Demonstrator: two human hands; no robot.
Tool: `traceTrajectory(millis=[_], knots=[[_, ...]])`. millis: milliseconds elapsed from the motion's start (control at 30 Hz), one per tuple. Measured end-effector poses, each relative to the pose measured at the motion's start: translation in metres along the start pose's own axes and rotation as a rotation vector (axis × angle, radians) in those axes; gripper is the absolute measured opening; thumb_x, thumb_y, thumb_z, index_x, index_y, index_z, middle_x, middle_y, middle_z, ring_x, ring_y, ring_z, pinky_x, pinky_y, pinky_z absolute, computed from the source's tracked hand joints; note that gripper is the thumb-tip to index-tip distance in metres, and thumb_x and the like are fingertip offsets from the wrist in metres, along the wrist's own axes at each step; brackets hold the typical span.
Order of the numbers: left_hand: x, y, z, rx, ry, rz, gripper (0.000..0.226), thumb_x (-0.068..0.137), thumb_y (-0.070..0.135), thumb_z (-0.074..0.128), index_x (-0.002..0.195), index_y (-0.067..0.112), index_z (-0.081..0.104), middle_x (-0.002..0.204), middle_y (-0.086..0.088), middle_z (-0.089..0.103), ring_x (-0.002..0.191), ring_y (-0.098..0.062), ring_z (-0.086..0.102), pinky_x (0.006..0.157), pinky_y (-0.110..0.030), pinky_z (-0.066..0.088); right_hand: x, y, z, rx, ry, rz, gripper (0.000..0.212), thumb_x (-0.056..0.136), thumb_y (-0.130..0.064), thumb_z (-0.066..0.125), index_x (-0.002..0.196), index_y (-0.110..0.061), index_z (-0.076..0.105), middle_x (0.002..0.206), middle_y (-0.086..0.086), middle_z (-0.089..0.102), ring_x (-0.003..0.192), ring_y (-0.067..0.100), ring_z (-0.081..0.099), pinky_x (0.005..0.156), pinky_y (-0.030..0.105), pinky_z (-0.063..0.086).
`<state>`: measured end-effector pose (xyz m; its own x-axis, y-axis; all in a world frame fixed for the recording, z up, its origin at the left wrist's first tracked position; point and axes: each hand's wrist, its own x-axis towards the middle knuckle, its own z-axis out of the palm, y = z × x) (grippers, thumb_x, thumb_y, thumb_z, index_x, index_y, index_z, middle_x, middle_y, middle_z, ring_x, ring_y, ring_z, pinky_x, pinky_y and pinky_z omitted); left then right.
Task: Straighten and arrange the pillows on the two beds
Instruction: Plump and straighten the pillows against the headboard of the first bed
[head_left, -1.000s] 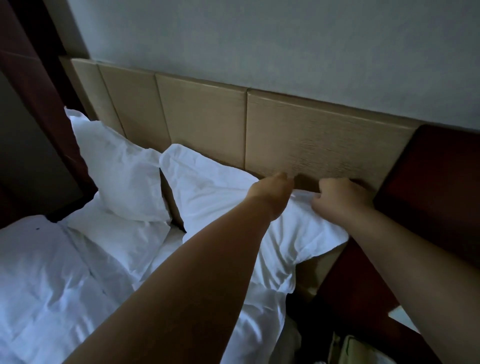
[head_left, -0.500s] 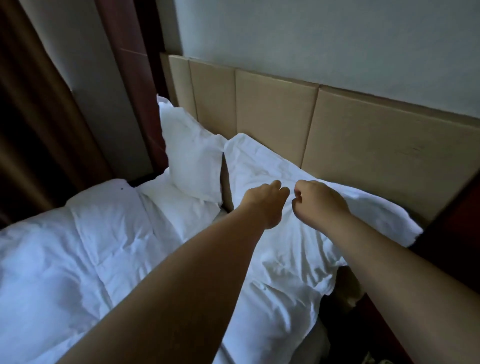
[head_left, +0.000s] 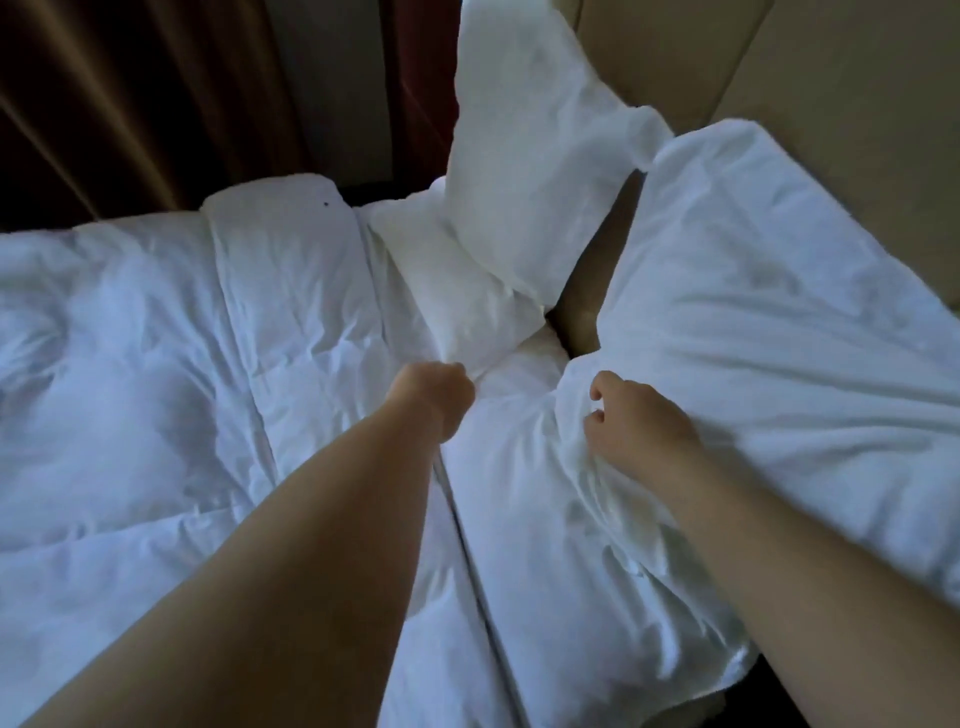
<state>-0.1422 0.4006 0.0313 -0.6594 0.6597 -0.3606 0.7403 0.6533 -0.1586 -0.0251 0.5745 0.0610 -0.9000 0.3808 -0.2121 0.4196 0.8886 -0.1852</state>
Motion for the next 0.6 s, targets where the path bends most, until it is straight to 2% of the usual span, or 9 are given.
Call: traceTrajectory(millis=[233,333,400,467,533,600], knots=[[0.088,-0.016,0.099,-0.030,-0.039,0.049,0.033,0.093,0.005,0.043,0.120,0.009,0.062,0.124,-0.007,0.057,0.114,-0.029,0.060,0.086,-0.039,0.051,0.083,-0.025,0.094,-0.026,-0.191,-0.064,0.017,0.092,-0.018,0.044,0.107,-0.012,0.049,0.094,0.006,0.060,0.086,0.030,0.059,0.073,0.035,0.047],[0.122,-0.019,0.130,-0.012,-0.012,0.030,0.033,0.092,0.003,0.045,0.117,0.013,0.062,0.118,-0.005,0.057,0.107,-0.025,0.060,0.073,-0.032,0.042,0.123,-0.033,0.128,-0.083,-0.184,-0.134,0.013,0.094,-0.017,0.042,0.104,-0.011,0.049,0.086,0.000,0.052,0.076,0.025,0.051,0.062,0.031,0.037],[0.147,-0.024,0.147,0.013,0.026,0.004,0.031,0.091,0.003,0.047,0.116,0.013,0.062,0.116,-0.004,0.058,0.106,-0.025,0.061,0.070,-0.031,0.036,0.157,-0.037,0.149,-0.152,-0.183,-0.183,0.014,0.094,-0.013,0.042,0.105,-0.011,0.049,0.091,0.003,0.054,0.075,0.026,0.049,0.059,0.030,0.033],[0.175,-0.031,0.164,-0.004,0.051,-0.053,0.030,0.092,0.006,0.049,0.118,0.013,0.061,0.117,-0.004,0.058,0.107,-0.025,0.060,0.072,-0.031,0.037,0.191,-0.041,0.169,-0.224,-0.178,-0.221,0.016,0.093,-0.008,0.044,0.107,-0.012,0.050,0.101,0.007,0.057,0.079,0.028,0.050,0.058,0.030,0.034],[0.200,-0.033,0.182,-0.065,0.070,-0.153,0.028,0.094,0.013,0.050,0.120,0.015,0.060,0.118,-0.004,0.058,0.108,-0.026,0.060,0.077,-0.032,0.041,0.221,-0.043,0.188,-0.253,-0.177,-0.243,0.027,0.091,-0.004,0.047,0.117,-0.013,0.050,0.116,0.010,0.056,0.094,0.032,0.056,0.067,0.033,0.043],[0.219,-0.032,0.200,-0.127,0.063,-0.236,0.031,0.096,0.025,0.048,0.125,0.016,0.056,0.122,-0.005,0.056,0.110,-0.026,0.058,0.081,-0.034,0.043,0.246,-0.043,0.205,-0.263,-0.219,-0.255,0.043,0.089,-0.004,0.050,0.130,-0.018,0.045,0.129,0.012,0.049,0.112,0.036,0.054,0.084,0.041,0.048]])
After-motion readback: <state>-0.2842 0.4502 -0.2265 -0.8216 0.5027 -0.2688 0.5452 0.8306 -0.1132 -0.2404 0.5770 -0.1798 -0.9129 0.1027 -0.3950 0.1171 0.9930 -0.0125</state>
